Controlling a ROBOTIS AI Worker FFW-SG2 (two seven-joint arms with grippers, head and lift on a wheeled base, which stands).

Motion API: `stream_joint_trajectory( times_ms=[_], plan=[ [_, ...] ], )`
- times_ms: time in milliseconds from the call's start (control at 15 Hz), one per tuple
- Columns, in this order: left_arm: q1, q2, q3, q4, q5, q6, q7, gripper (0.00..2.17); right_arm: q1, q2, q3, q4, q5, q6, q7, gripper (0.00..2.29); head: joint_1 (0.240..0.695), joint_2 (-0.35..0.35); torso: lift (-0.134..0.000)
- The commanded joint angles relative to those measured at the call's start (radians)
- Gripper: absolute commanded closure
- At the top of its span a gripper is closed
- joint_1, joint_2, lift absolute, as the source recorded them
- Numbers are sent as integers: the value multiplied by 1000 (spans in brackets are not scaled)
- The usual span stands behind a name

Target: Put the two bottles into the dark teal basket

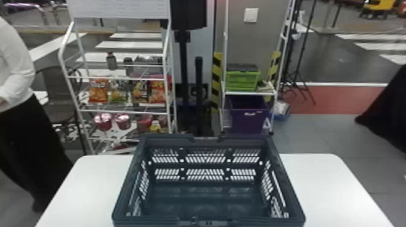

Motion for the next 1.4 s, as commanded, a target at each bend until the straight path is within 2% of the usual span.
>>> stream_joint_trajectory(
  times_ms=[0, 400, 733, 1067, 1333],
  plan=[
    [-2, 0, 0, 0, 1, 0, 0, 2013, 0, 1, 0, -1, 0, 2, 1, 1801, 499, 0, 0],
    [-6, 9, 3, 0, 13, 3, -2, 2010, -2, 1, 3, -2, 5, 5, 1, 1798, 499, 0, 0],
    [-9, 29, 8, -6, 32, 3, -2, 2010, -2, 1, 15, -39, 5, 21, 0, 1798, 499, 0, 0],
    [-11, 37, 6, 0, 27, 0, -2, 2010, -71, 1, 38, -182, 8, 220, -11, 1798, 499, 0, 0],
    [-6, 57, 6, 0, 30, -9, -2, 2010, -190, 1, 87, -297, 35, 472, -73, 1798, 499, 0, 0]
  ],
)
